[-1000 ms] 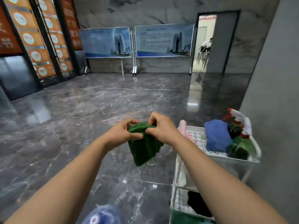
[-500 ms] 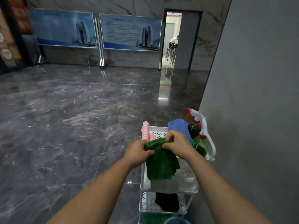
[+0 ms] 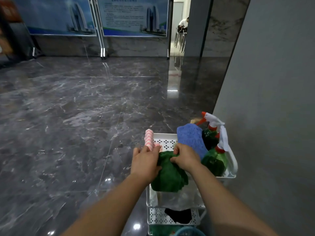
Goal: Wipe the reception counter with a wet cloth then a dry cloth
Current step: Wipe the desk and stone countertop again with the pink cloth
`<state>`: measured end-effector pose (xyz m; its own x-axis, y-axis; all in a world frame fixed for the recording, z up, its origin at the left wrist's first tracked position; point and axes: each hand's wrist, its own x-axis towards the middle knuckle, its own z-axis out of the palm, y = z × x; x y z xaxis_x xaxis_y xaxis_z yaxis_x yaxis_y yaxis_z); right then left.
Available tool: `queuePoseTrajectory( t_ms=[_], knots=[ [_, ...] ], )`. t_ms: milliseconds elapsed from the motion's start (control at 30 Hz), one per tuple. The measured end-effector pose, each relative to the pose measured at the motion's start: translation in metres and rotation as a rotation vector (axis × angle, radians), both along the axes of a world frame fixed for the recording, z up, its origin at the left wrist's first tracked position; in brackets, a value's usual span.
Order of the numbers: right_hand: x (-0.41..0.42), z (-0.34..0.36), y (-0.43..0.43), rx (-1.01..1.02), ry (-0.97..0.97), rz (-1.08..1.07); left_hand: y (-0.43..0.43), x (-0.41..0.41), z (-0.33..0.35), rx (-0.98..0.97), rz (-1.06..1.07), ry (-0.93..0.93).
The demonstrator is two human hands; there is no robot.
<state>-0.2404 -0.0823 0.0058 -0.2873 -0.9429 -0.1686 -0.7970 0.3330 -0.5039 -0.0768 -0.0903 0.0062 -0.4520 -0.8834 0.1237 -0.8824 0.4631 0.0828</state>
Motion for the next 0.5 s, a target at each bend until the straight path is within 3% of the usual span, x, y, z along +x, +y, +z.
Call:
queuePoseTrajectory(
  t_ms=[133, 200, 267, 367, 500],
  knots=[
    [0.0, -0.008, 0.007, 0.075, 0.114, 0.082, 0.008, 0.019, -0.019, -0.114, -0.235, 0.014],
    [0.003, -0.003, 0.016, 0.015, 0.163, 0.115, 0.01, 0.026, -0.028, -0.121, -0.331, -0.055],
    [0.009, 0.003, 0.027, -0.018, 0.137, 0.185, 0.011, 0.028, -0.033, -0.093, -0.312, -0.14],
    [0.019, 0.004, 0.042, 0.12, 0.192, 0.332, 0.015, 0.022, -0.03, -0.085, -0.274, -0.2],
    [0.022, 0.002, 0.035, 0.199, 0.146, 0.292, 0.019, 0.019, -0.022, -0.052, -0.279, -0.202]
  ],
)
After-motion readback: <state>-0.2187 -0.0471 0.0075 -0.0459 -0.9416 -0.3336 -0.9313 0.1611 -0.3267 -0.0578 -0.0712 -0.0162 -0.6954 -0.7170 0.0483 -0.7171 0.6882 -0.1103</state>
